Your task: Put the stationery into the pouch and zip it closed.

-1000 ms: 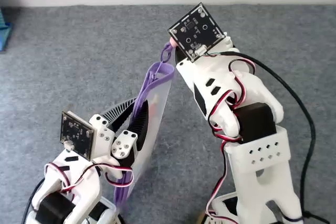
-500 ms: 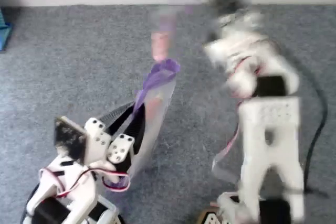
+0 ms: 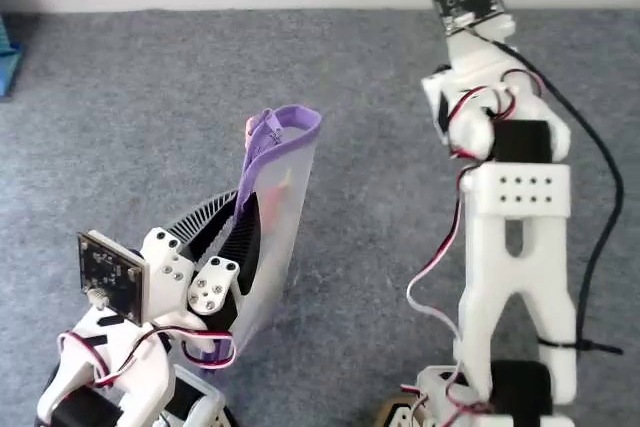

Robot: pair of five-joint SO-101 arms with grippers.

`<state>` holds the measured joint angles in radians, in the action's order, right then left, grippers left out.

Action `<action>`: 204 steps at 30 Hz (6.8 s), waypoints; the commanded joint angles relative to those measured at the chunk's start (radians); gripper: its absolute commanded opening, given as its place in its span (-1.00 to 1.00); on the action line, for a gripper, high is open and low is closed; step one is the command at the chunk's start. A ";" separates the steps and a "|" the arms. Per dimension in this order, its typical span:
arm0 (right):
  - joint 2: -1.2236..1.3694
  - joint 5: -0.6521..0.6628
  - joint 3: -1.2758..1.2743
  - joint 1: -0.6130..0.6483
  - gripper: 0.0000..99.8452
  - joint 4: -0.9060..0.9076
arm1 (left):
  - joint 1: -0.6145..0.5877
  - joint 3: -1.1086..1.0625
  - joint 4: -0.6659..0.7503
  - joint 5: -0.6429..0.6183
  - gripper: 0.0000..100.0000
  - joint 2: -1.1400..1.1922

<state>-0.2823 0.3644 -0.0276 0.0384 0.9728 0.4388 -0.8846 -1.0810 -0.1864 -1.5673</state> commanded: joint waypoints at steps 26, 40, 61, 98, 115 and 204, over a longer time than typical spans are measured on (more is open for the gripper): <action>-0.156 -0.799 0.292 0.476 -0.98 0.559 | 0.109 -0.099 0.003 0.011 -0.98 -0.015; -0.012 -0.792 0.298 0.506 -0.98 0.638 | 0.104 -0.099 0.003 0.012 -0.98 -0.015; -0.059 -0.755 0.296 0.697 -0.98 0.817 | 0.100 -0.099 0.097 0.014 -0.74 -0.008; -0.021 -0.793 0.559 0.777 -0.68 0.717 | 0.109 -0.127 0.057 0.055 -0.98 -0.014; 0.130 -0.658 0.565 0.553 -0.94 0.759 | 0.109 -0.119 0.052 0.055 -0.98 -0.015; 0.196 -0.371 -0.086 0.054 -0.98 -0.056 | 0.101 -0.048 0.015 0.054 -0.98 -0.015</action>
<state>-0.1227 -0.0253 -0.1135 0.1979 0.9651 0.5447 -0.9812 -1.0380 -0.1419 -1.5658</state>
